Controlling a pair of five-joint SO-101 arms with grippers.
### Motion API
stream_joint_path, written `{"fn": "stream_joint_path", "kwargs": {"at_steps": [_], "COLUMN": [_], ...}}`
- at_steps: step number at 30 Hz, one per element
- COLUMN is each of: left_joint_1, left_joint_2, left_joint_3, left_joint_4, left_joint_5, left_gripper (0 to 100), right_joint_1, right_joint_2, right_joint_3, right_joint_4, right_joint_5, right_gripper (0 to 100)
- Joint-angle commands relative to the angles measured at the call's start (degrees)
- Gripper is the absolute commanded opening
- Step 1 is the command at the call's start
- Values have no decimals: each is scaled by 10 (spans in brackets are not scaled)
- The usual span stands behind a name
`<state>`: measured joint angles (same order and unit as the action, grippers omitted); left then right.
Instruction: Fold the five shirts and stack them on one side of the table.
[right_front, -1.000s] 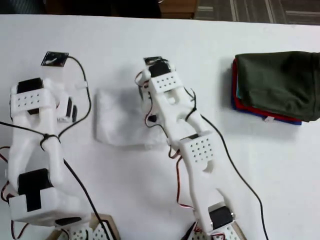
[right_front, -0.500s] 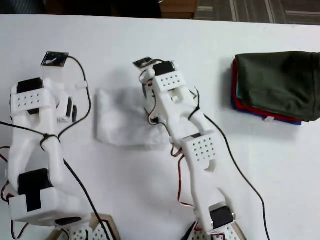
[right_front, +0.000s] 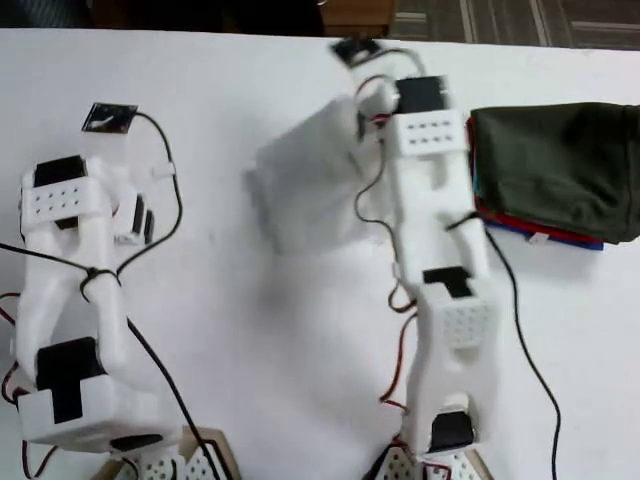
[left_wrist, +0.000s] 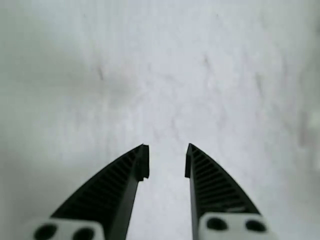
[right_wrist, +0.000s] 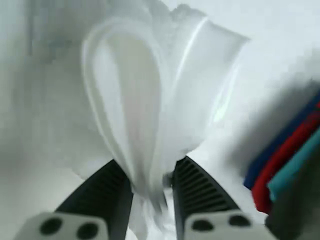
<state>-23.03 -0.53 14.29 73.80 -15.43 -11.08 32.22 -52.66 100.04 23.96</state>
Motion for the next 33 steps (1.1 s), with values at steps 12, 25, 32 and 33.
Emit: {"fn": "stream_joint_path", "kwargs": {"at_steps": [12, 25, 32, 33], "left_joint_1": [-6, -4, -6, -6], "left_joint_2": [-25, -25, -25, -25], "left_joint_3": [-3, -3, -2, -2], "left_joint_4": [-20, -20, -19, -19], "left_joint_5": [-1, 0, 0, 0], "left_gripper": [143, 143, 143, 143], "right_joint_1": [167, 329, 390, 394], "right_joint_2": [-160, -117, -54, -48], "right_joint_3": [-10, -12, -12, -12], "right_joint_4": [13, -53, -153, -160], "right_joint_5": [106, 164, 210, 227], "right_gripper": [17, 17, 17, 17]}}
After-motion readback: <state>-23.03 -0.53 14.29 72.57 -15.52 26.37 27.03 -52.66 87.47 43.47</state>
